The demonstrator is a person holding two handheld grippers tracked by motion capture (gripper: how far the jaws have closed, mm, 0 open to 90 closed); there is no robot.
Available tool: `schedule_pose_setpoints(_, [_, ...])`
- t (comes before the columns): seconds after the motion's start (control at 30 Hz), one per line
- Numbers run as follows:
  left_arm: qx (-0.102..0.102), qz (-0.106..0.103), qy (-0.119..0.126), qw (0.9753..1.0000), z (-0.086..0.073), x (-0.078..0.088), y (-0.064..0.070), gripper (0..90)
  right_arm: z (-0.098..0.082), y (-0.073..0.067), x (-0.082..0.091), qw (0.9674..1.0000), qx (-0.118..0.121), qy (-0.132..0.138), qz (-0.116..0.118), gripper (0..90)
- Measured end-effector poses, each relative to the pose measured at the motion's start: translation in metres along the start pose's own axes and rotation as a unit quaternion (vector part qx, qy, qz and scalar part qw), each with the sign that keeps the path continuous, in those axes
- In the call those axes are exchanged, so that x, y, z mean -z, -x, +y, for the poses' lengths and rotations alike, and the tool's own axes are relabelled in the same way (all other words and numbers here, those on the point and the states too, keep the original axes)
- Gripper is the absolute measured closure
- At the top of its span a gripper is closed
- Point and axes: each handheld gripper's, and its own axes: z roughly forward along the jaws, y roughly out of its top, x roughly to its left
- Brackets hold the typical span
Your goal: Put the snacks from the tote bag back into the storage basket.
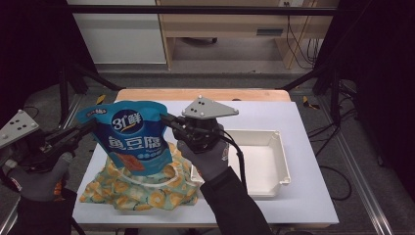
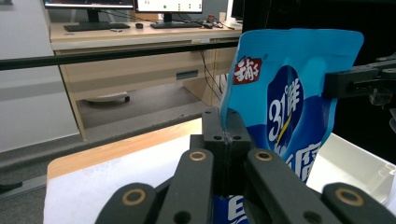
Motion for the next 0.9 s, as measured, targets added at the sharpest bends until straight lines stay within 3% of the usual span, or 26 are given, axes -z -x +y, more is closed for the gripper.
schedule_pose_setpoints(0.27, [-0.006,-0.01,-0.001,0.9999,0.005,-0.008,0.009,90.0,0.001,0.006,0.01,1.0,0.0,0.0,-0.006,90.0])
schedule_pose_setpoints(0.9, [-0.023,-0.047,-0.001,0.9986,0.02,-0.039,0.042,90.0,0.003,0.028,0.055,0.9992,0.0,0.012,-0.039,90.0])
